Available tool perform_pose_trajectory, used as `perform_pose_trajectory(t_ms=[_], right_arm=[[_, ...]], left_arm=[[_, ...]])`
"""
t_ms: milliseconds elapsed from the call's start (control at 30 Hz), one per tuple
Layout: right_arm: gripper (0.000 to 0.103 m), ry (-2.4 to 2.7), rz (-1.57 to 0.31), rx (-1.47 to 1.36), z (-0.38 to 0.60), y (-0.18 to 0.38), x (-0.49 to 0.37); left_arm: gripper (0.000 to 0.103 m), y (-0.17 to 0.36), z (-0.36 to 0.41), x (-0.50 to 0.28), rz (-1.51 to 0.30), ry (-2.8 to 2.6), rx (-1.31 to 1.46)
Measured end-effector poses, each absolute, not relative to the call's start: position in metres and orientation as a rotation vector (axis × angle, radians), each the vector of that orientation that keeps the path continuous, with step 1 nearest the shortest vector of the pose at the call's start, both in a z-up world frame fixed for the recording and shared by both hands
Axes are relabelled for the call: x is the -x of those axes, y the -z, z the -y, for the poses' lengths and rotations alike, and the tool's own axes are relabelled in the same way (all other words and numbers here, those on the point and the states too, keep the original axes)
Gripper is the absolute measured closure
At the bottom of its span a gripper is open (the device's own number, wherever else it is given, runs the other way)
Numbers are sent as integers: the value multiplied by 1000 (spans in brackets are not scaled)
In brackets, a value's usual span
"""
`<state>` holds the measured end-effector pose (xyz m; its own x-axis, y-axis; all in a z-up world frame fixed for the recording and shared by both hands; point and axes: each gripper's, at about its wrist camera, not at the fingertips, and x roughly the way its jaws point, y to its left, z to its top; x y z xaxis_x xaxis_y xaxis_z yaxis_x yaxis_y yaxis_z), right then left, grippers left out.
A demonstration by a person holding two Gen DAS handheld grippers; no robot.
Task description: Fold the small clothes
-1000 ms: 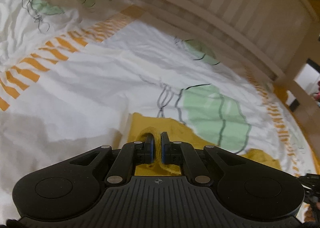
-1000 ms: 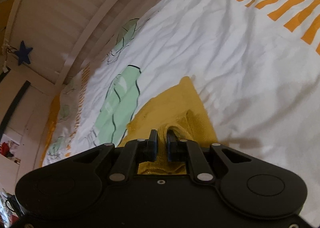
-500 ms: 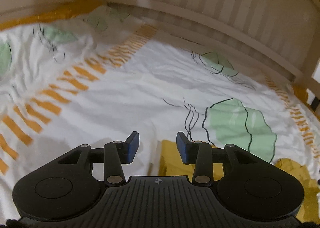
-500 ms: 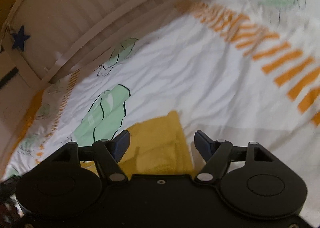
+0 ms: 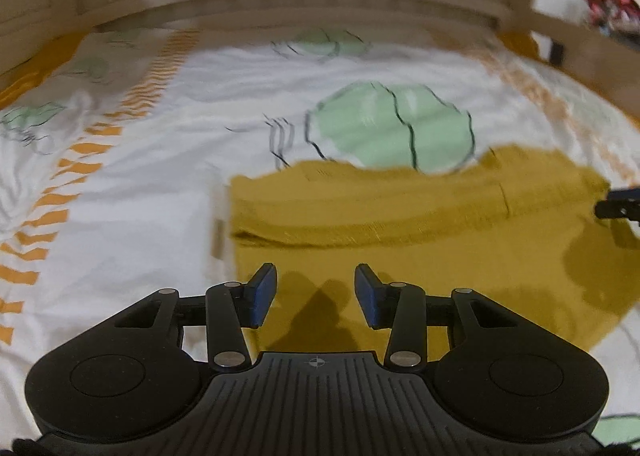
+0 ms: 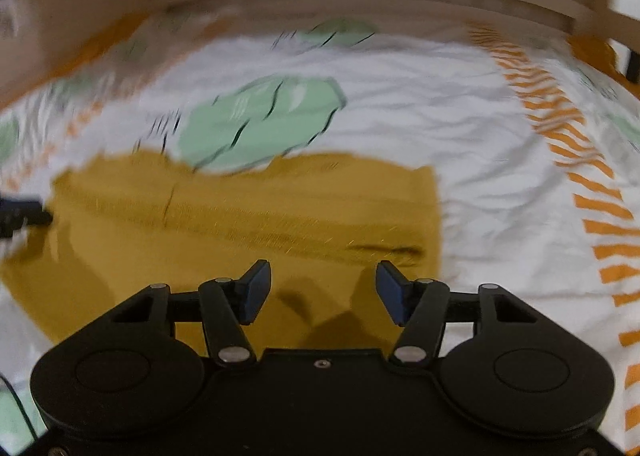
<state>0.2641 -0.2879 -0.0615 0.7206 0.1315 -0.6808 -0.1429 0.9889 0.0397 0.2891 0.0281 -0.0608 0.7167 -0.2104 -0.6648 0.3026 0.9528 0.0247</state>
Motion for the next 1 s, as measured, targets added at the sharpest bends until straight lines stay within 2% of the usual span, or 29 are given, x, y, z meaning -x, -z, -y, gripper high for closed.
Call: perform_pose_trajectory(t_ms=[267,533,733,1000], right_arm=[[40,-115,-816,30,282,67,-310],[39,-60,-841,-169,304,67,-356],[39,-9,-815,-233,310,66,-358],[38,89,-718,-247,319,49,-355]], left_arm=[[61,71,-24,-335,-788,250,-117],[61,71,-41,-385,-839,178,10],[61,66,-44,-396,-827,129,16],[61,54,-76,-405,-836,24,201]])
